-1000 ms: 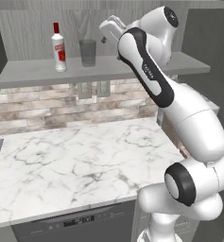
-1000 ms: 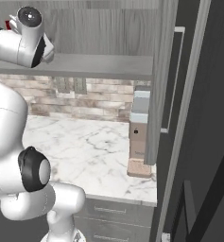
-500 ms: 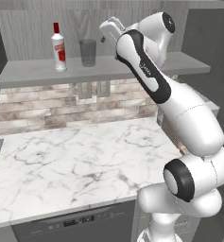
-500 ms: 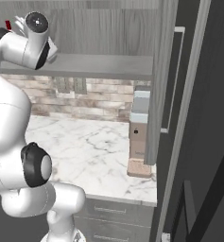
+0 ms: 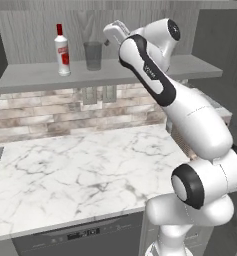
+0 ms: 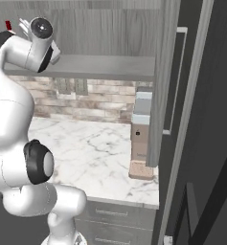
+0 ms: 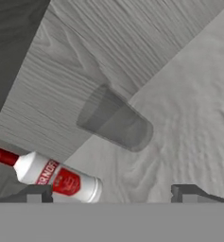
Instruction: There is a bowl on the dining counter. Grab a lemon wedge from the fridge and place it in the bowl. Then get the liquor bottle and glass cup from the cabinet and place them next to the bowl.
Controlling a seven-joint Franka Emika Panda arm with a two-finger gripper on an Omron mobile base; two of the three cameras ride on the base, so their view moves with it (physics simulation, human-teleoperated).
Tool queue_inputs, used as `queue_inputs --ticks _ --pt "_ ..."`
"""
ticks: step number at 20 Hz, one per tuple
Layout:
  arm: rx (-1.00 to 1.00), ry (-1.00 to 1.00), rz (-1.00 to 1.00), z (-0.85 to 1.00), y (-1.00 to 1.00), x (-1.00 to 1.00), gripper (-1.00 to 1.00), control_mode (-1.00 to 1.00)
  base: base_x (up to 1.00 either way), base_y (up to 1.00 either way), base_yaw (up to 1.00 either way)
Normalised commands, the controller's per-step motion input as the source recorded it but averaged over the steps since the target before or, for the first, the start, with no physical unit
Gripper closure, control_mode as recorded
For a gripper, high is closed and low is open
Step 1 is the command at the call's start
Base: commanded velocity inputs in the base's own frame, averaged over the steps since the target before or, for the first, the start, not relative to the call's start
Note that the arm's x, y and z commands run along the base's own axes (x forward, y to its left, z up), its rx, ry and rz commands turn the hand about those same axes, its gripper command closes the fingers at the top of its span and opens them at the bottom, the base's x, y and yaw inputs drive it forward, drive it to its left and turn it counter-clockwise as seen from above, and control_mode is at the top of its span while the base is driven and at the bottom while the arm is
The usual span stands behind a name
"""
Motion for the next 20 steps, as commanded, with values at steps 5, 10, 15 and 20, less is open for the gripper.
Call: queue_inputs --ticks 5,10,15,20 --pt "0.0 0.0 0.0 -0.02 0.1 0.23 -1.0 -1.0 0.0 0.0 0.0" --pt "0.01 0.0 0.0 0.0 0.05 0.19 -1.0 -1.0 0.0 0.0 0.0" --pt "0.01 0.0 0.0 -0.01 0.03 0.28 -1.0 -1.0 0.0 0.0 0.0" --pt "0.02 0.0 0.0 -0.03 0.01 0.29 -1.0 -1.0 0.0 0.0 0.0"
